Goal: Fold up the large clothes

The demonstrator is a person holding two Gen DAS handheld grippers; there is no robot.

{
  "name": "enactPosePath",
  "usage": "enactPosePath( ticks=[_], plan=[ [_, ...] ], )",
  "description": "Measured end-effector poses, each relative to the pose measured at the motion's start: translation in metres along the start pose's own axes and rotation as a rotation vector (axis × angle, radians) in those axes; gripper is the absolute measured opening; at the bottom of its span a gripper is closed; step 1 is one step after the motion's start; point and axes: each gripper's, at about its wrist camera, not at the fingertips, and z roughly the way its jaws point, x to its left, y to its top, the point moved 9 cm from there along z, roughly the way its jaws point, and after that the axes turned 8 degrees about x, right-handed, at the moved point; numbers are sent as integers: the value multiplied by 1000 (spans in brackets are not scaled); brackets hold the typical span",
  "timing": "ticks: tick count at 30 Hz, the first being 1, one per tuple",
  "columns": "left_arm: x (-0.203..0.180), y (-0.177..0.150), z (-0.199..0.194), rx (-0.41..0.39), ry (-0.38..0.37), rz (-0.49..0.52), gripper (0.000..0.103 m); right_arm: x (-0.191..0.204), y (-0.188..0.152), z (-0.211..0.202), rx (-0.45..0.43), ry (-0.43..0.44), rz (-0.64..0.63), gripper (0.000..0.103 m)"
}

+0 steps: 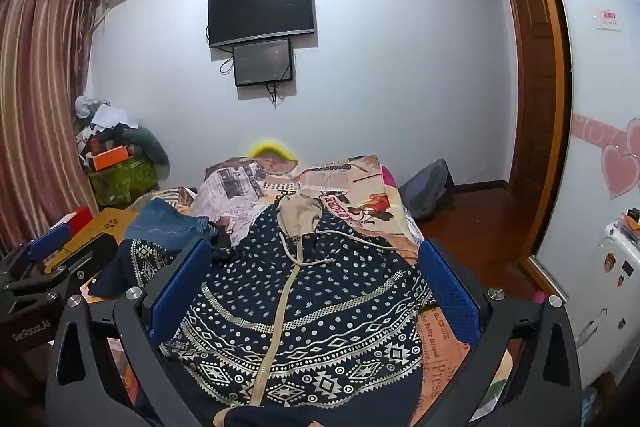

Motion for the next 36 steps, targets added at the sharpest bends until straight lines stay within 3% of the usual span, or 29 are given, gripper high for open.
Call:
enactPosePath(
  ticks=[36],
  plan=[
    [4, -5, 8, 8, 17, -1, 103, 10, -5, 4, 11, 16, -3, 103]
  ],
)
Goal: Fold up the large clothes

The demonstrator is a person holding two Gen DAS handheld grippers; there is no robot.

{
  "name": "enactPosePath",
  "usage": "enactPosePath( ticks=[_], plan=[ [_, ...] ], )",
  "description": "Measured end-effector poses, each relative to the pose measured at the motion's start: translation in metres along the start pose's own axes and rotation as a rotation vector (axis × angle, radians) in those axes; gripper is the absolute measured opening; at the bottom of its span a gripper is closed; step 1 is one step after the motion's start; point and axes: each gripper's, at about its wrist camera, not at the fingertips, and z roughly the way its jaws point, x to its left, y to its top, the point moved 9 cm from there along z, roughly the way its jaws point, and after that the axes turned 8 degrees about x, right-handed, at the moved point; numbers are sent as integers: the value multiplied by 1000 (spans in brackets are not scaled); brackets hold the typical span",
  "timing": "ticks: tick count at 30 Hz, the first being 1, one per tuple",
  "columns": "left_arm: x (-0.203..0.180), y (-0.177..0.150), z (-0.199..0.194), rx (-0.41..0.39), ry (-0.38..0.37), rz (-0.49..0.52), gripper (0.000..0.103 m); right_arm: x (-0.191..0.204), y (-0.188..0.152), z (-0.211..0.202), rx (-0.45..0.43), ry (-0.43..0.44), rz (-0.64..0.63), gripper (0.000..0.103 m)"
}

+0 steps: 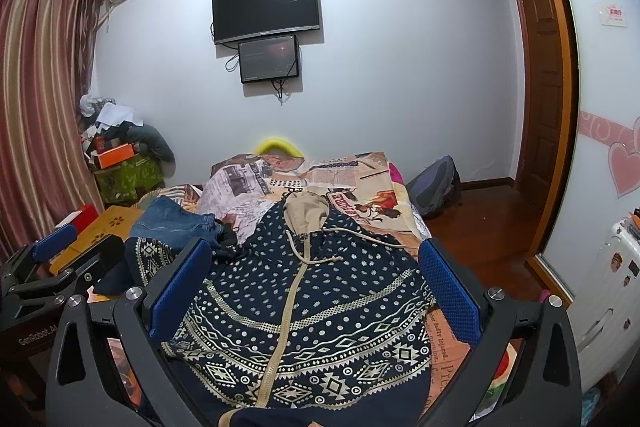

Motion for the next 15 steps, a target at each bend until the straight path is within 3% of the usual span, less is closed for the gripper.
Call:
enactPosePath(
  ticks=[15],
  plan=[
    [3, -1, 1, 6, 0, -7, 103, -2, 1, 2, 8, 4, 3, 103]
  ],
)
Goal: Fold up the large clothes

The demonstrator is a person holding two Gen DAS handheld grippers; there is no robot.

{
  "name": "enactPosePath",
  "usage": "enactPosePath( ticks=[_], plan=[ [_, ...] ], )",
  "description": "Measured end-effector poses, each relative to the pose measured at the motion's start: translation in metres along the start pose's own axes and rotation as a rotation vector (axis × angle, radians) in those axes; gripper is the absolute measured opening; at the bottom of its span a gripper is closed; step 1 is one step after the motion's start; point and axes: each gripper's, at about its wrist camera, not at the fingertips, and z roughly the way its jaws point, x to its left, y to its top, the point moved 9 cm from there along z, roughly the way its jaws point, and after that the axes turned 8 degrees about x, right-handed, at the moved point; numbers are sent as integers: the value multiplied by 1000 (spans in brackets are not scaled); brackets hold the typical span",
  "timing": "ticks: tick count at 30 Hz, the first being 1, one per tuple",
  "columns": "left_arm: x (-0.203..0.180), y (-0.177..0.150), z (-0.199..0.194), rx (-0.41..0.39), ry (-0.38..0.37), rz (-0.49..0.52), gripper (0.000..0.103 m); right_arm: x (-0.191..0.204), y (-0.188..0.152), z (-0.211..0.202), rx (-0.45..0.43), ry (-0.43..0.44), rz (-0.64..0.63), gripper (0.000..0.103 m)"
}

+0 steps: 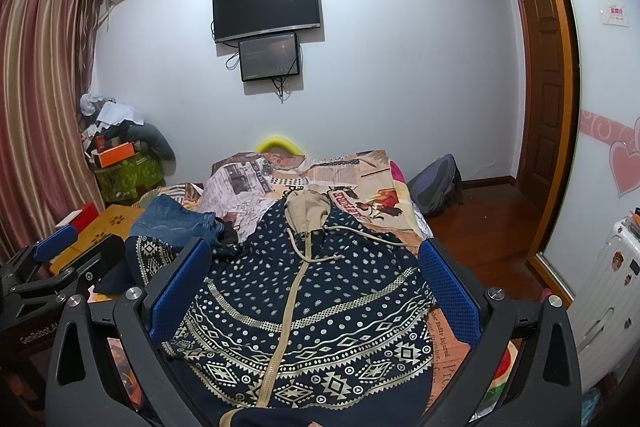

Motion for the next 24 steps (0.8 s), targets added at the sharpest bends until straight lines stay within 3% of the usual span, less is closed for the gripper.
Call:
enactPosePath(
  ticks=[24],
  plan=[
    [3, -5, 8, 11, 0, -8, 103, 3, -3, 4, 11, -2, 1, 103]
  ],
)
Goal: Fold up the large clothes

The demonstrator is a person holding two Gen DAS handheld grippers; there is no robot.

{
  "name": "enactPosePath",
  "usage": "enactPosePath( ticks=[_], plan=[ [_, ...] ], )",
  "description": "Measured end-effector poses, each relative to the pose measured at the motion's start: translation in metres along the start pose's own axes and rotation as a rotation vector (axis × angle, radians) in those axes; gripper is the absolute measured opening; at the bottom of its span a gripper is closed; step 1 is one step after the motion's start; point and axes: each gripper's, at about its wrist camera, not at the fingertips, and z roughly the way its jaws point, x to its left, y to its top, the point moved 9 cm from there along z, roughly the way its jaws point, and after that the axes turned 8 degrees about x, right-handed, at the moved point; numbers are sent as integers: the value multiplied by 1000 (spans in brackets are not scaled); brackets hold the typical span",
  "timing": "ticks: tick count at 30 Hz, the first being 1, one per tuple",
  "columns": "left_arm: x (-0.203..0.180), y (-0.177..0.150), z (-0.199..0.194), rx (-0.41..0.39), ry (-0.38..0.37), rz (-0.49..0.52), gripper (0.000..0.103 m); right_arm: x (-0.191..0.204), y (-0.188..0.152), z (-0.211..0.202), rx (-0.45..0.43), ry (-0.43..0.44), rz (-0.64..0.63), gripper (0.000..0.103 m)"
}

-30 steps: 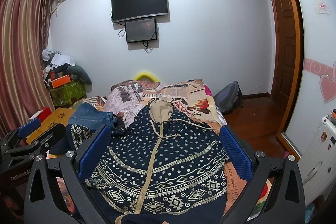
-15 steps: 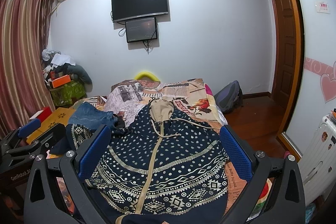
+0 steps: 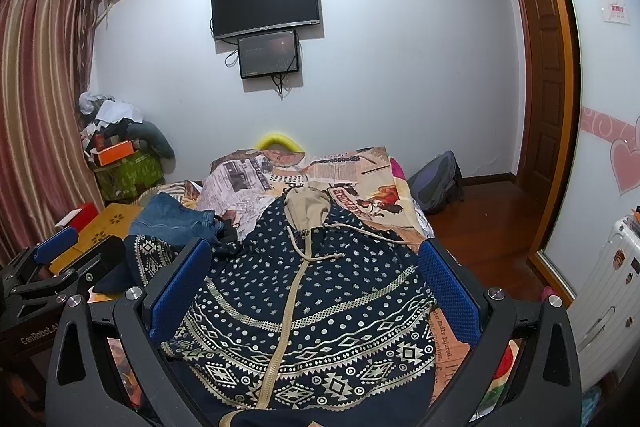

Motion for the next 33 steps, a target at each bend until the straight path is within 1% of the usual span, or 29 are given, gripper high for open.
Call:
enactPosePath(
  ticks=[7, 10, 12, 15, 21, 24, 25, 26, 28, 33],
  plan=[
    [7, 2, 10, 20, 6, -12, 103, -4, 0, 16, 30, -7, 5, 103],
    [16, 4, 19, 21, 34, -9, 103, -6, -1, 24, 45, -17, 7, 103],
    [28, 7, 26, 23, 52, -19, 103, -9, -2, 32, 61, -23, 9, 103],
    [58, 10, 38, 31, 93, -61, 103, -13, -3, 44, 88, -35, 17, 103],
    [142, 3, 63, 67, 228, -185, 103, -25, -8, 73, 148, -64, 38, 103],
    [184, -12, 77, 115, 295, -244, 103, -31, -12, 88, 183, -75, 50, 103],
    [204, -21, 83, 142, 318, -287, 103, -33, -13, 93, 197, -80, 53, 103],
    [215, -27, 86, 158, 327, -315, 103, -34, -15, 98, 210, -85, 54, 103],
    [248, -49, 95, 207, 337, -410, 103, -37, -18, 109, 234, -96, 56, 103],
    [305, -99, 119, 304, 306, -618, 102, -40, -23, 128, 277, -107, 59, 103]
  ],
)
